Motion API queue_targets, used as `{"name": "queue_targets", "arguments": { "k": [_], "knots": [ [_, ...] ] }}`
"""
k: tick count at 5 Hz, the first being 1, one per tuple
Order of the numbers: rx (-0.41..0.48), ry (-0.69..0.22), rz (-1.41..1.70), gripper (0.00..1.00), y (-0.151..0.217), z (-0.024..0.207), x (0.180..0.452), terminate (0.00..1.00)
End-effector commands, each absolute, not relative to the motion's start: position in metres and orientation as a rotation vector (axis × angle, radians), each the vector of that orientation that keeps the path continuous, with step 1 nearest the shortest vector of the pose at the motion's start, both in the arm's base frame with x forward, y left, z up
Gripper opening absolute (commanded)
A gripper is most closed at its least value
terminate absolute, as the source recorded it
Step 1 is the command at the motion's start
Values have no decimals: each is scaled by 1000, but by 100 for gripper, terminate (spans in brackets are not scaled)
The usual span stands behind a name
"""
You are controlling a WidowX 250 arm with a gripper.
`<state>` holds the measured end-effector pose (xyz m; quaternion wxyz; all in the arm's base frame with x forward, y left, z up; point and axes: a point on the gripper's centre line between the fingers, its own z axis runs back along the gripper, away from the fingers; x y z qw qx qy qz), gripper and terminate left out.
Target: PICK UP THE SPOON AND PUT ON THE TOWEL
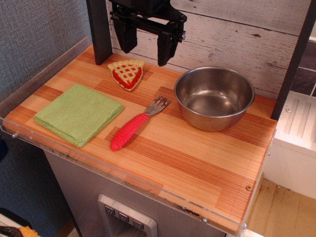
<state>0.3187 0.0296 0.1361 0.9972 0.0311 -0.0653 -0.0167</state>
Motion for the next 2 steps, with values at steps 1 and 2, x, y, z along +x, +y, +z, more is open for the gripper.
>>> {"name": "queue_targets", "arguments": {
  "k": [1,2],
  "knots": [
    [62,-131,-33,100,30,136,319,0],
    [-4,-154,-40,100,42,127,296,0]
  ]
}}
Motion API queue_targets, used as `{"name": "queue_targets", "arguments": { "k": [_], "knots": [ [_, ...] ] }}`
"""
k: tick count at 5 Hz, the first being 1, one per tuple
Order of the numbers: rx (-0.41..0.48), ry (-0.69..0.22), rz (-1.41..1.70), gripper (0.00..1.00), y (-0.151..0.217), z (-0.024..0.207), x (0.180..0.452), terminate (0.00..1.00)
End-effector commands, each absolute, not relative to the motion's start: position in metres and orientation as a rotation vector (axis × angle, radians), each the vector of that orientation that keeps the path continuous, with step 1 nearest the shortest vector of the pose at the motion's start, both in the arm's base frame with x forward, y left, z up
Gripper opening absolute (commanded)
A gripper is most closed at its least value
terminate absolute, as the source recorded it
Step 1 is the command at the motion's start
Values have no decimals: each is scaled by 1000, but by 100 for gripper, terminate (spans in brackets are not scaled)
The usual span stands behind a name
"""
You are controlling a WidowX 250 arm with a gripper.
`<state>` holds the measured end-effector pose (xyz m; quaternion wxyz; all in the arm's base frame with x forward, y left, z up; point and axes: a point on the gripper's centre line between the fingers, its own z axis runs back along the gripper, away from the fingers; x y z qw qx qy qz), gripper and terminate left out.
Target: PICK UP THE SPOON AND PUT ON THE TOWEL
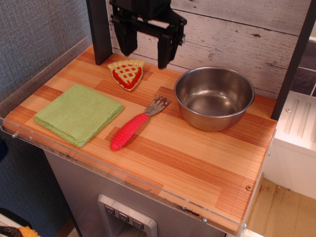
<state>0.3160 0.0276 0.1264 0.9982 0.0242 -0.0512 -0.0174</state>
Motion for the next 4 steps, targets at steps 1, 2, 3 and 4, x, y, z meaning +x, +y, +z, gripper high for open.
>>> {"name": "queue_targets", "arguments": {
  "k": [1,2,3,4],
  "knots": [
    [-23,-155,-74,100,54,120,280,0],
    [7,-137,-77,100,64,101,265,0],
    [43,-99,-104,100,57,78,264,0],
    [79,-80,-129,100,53,54,262,0]
  ]
}}
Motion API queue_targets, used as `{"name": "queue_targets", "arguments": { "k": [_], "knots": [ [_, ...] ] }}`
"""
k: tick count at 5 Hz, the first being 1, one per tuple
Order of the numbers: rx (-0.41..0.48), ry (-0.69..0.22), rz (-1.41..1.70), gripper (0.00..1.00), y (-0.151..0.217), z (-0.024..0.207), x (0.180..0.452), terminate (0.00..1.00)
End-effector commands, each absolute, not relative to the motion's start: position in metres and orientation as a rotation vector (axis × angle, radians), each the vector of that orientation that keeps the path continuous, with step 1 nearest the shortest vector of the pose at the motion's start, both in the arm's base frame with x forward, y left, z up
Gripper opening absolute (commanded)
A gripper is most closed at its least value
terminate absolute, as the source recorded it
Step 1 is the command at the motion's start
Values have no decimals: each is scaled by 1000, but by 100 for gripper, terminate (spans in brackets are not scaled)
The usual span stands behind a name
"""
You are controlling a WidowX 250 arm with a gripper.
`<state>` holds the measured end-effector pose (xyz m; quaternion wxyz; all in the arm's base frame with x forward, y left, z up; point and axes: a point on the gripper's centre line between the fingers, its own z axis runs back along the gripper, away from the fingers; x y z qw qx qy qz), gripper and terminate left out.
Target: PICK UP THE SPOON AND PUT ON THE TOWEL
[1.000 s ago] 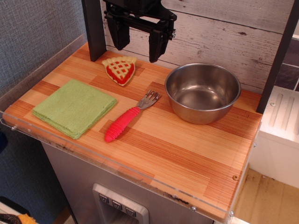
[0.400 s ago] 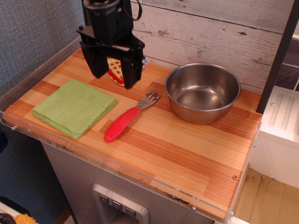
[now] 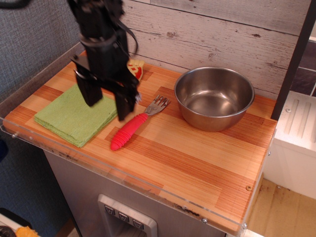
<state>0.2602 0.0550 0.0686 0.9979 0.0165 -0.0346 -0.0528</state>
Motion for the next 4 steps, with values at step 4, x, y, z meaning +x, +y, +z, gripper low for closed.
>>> {"name": "queue_targets", "arguments": {
  "k": [4],
  "knots": [
    [71,-102,-85,100,63,11,275,0]
  ]
}}
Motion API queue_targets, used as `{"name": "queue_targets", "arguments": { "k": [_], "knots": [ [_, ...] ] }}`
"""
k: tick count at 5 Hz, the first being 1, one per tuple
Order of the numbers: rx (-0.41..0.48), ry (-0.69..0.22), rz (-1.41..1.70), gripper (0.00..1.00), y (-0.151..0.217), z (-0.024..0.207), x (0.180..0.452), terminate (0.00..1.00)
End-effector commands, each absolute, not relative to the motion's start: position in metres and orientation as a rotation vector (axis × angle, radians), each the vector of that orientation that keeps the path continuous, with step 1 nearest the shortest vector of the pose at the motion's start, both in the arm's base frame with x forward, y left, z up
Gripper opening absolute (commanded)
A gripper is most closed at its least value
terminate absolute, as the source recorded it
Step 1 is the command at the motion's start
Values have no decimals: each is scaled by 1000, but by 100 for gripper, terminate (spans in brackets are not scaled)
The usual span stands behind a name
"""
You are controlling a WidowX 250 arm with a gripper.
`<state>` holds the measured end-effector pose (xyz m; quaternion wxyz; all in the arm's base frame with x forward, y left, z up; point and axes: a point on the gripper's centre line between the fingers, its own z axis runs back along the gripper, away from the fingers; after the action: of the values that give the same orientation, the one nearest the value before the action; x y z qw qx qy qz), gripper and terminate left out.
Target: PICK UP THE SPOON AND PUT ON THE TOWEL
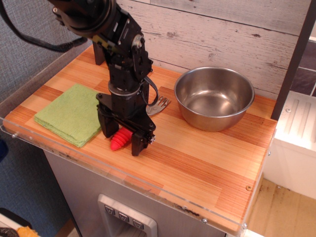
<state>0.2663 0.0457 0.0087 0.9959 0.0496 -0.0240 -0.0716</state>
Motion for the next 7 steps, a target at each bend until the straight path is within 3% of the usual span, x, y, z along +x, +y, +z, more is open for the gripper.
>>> {"name": "queue_targets", "arguments": {
  "k": [1,3,5,6,7],
  "knots": [
    [38,-126,-75,0,70,14,274,0],
    [9,-135,-107,0,69,25,266,0],
    [-109,-294,-212,0,48,86,256,0],
    [-65,-283,-173,0,83,100,235,0],
    [-13,-213,-125,0,127,86,220,0]
  ]
}}
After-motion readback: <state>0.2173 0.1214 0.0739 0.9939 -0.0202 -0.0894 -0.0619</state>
